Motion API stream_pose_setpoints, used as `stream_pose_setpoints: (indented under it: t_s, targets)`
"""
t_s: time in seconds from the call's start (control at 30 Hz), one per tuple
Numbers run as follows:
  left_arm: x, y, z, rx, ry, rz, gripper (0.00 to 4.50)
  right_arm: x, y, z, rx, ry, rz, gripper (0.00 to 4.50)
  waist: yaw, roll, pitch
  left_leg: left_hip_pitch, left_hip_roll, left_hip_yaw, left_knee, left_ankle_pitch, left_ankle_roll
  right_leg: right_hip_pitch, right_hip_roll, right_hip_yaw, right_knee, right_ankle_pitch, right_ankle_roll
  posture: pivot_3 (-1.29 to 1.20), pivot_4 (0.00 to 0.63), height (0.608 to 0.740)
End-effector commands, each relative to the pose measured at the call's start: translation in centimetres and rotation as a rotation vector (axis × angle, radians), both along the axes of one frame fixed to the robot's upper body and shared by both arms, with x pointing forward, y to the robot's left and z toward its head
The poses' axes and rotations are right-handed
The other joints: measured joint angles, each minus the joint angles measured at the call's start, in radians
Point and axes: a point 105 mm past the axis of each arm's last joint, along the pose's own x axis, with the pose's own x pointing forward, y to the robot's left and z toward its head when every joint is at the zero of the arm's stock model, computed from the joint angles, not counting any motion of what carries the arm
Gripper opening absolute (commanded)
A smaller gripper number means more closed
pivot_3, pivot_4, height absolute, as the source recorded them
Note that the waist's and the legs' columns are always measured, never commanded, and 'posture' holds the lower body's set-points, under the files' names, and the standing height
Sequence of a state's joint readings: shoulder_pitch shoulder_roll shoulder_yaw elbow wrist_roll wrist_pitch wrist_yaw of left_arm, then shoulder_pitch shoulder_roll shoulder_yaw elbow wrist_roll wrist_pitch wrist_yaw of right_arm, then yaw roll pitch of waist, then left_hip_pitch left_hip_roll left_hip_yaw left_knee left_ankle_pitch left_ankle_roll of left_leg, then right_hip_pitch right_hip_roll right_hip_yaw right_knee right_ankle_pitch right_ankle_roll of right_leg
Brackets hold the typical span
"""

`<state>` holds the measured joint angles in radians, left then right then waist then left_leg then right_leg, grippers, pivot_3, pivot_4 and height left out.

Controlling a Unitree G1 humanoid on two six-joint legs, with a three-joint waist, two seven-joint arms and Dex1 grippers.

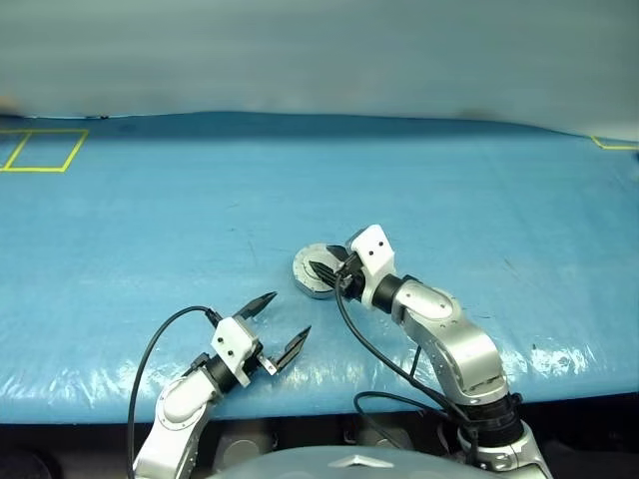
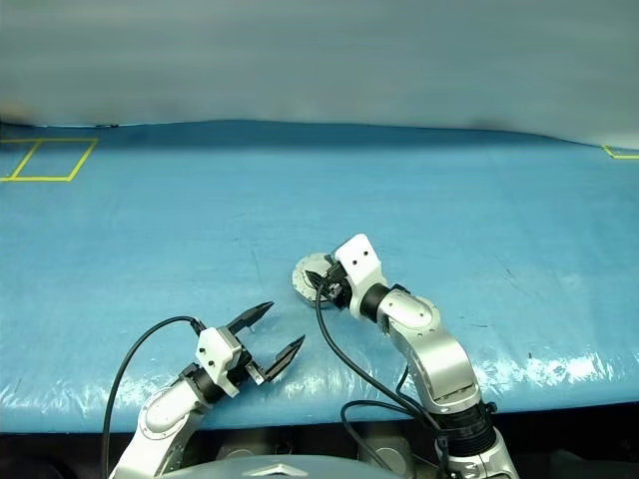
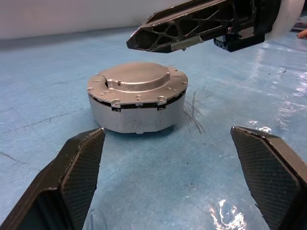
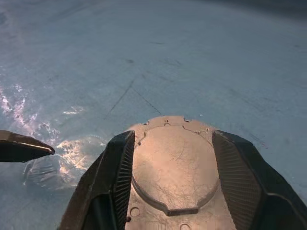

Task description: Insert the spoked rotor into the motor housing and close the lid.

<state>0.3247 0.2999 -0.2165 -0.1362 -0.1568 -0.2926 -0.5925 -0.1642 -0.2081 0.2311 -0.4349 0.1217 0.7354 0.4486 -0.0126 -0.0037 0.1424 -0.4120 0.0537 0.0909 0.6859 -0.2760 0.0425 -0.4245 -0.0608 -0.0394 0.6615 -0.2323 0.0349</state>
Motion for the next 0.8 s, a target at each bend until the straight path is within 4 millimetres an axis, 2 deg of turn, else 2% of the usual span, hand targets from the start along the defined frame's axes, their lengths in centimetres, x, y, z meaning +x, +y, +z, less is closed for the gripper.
stream_pose_setpoints:
  t_s: [0.03, 0.1, 0.33, 0.5, 0.6, 0.67, 0.7, 0.8]
  targets:
    - [0.1, -0.2, 0.6, -0.011, -0.035, -0.008, 4.50, 0.3, 0.3, 0.7, -0.015, -0.031, 0.000, 3.84, 0.000, 0.000, 0.000, 0.000, 0.000, 0.000, 0.000, 0.000, 0.000, 0.000, 0.000, 0.000, 0.000, 0.000, 0.000, 0.00, 0.150, 0.740]
    - [0.2, -0.2, 0.7, -0.014, -0.035, -0.007, 4.50, 0.3, 0.5, 0.5, -0.030, -0.030, 0.005, 4.48, 0.000, 0.000, 0.000, -0.001, 0.000, 0.000, 0.000, 0.000, 0.000, 0.000, 0.000, 0.000, 0.000, 0.000, 0.000, 0.00, 0.150, 0.740]
    - [0.4, -0.4, 0.9, -0.025, -0.033, -0.006, 4.50, 0.3, 1.6, -0.5, -0.072, -0.011, 0.051, 4.48, 0.000, 0.000, 0.000, -0.001, 0.000, -0.001, -0.001, 0.000, 0.000, 0.000, 0.000, 0.000, 0.000, 0.001, 0.001, 0.00, 0.150, 0.740]
    - [0.5, -0.4, 1.0, -0.031, -0.035, -0.005, 4.50, 0.9, 1.5, -1.2, -0.098, -0.007, 0.048, 4.48, 0.000, 0.000, 0.000, -0.001, 0.000, -0.001, -0.001, 0.000, 0.000, 0.001, 0.000, 0.000, 0.000, 0.001, 0.001, 0.00, 0.150, 0.740]
    - [0.5, -0.3, 1.0, -0.032, -0.036, -0.002, 4.50, 1.1, 1.2, -1.5, -0.101, -0.001, 0.042, 3.85, 0.000, -0.001, 0.000, -0.001, 0.000, -0.001, -0.001, 0.000, 0.000, 0.001, 0.000, 0.000, 0.000, 0.001, 0.001, 0.00, 0.150, 0.740]
    - [0.6, -0.3, 1.0, -0.032, -0.036, -0.001, 4.50, 1.1, 0.9, -1.7, -0.109, -0.002, 0.044, 3.20, 0.000, -0.001, 0.000, -0.001, 0.000, -0.001, -0.001, 0.000, 0.000, 0.001, 0.000, 0.000, 0.000, 0.001, 0.001, 0.00, 0.150, 0.740]
    - [0.6, -0.2, 1.0, -0.032, -0.035, -0.001, 4.50, 1.1, 0.8, -1.7, -0.111, -0.003, 0.044, 3.03, 0.000, -0.001, 0.000, -0.001, 0.000, -0.001, -0.001, 0.000, 0.000, 0.001, 0.000, 0.000, 0.000, 0.001, 0.001, 0.00, 0.150, 0.740]
    - [0.6, -0.1, 0.9, -0.031, -0.032, -0.003, 4.50, 1.1, 0.4, -1.5, -0.117, -0.011, 0.047, 3.03, 0.000, -0.001, 0.000, -0.001, 0.000, -0.001, -0.001, 0.000, 0.000, 0.001, 0.000, 0.000, 0.000, 0.001, 0.001, 0.00, 0.150, 0.740]
